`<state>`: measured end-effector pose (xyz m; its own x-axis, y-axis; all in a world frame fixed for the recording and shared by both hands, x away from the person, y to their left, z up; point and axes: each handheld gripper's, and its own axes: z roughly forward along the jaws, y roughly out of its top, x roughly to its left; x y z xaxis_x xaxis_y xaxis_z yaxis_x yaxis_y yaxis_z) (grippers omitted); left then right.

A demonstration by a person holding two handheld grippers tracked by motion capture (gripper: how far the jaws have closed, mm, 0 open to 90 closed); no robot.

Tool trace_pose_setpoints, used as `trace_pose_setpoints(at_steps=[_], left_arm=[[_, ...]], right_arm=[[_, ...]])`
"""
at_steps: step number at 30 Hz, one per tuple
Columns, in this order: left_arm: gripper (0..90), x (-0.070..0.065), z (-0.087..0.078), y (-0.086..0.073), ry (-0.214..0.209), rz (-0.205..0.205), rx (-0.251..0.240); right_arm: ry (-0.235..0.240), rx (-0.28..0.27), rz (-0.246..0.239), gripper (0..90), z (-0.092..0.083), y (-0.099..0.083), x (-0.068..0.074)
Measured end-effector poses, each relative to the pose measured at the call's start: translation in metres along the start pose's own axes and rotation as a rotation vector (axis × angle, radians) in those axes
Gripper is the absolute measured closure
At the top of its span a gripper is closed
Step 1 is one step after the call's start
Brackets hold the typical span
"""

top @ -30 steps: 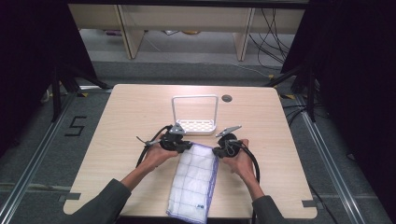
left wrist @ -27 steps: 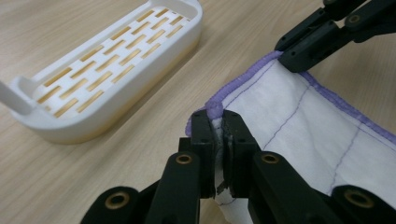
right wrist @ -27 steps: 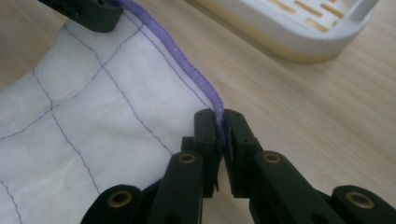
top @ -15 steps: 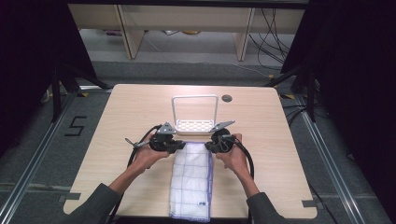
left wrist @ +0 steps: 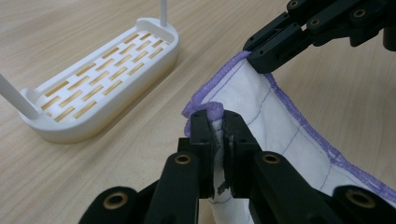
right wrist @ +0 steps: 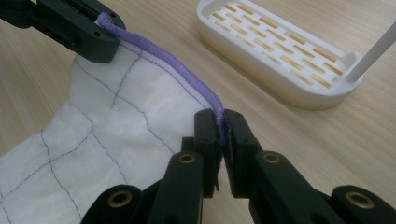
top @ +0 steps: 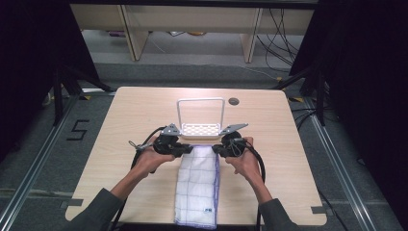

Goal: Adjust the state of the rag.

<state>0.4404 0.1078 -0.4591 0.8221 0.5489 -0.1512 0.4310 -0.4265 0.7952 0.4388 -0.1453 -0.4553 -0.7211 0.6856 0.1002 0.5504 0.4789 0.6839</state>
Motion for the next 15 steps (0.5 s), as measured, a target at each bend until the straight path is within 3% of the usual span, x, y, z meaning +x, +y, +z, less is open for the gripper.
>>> trace_pose_setpoints(at_steps=[2,4,7,9,10,11,13,15], left_arm=[[83.1,0.0,-0.002,0.0,0.002,0.002,-0.005],[83.1,0.0,-0.005,0.001,0.002,0.003,-0.011],[83.1,-0.002,-0.008,0.003,0.001,0.009,-0.021],[83.1,-0.002,-0.009,0.004,0.002,0.005,-0.031],[83.1,-0.001,-0.01,0.004,0.003,0.007,-0.028],[83.2,-0.001,-0.011,0.005,0.008,0.006,-0.026],[83.2,-0.001,-0.011,0.005,0.005,0.002,-0.03],[83.3,-0.002,-0.01,0.007,-0.002,0.008,-0.035]], right_arm=[[-0.002,0.005,-0.019,85.1,-0.001,0.0,-0.002],[0.001,0.007,-0.002,85.1,-0.002,0.001,0.0],[-0.008,-0.024,-0.02,85.1,-0.002,0.002,0.001],[-0.012,-0.009,-0.018,85.1,-0.007,0.005,0.001],[-0.015,-0.039,-0.02,85.1,-0.005,0.005,0.001],[-0.005,-0.01,0.009,85.1,-0.009,0.007,0.003],[-0.009,-0.04,-0.011,85.1,-0.008,0.007,0.002],[-0.016,-0.024,-0.012,85.1,-0.011,0.008,0.001]])
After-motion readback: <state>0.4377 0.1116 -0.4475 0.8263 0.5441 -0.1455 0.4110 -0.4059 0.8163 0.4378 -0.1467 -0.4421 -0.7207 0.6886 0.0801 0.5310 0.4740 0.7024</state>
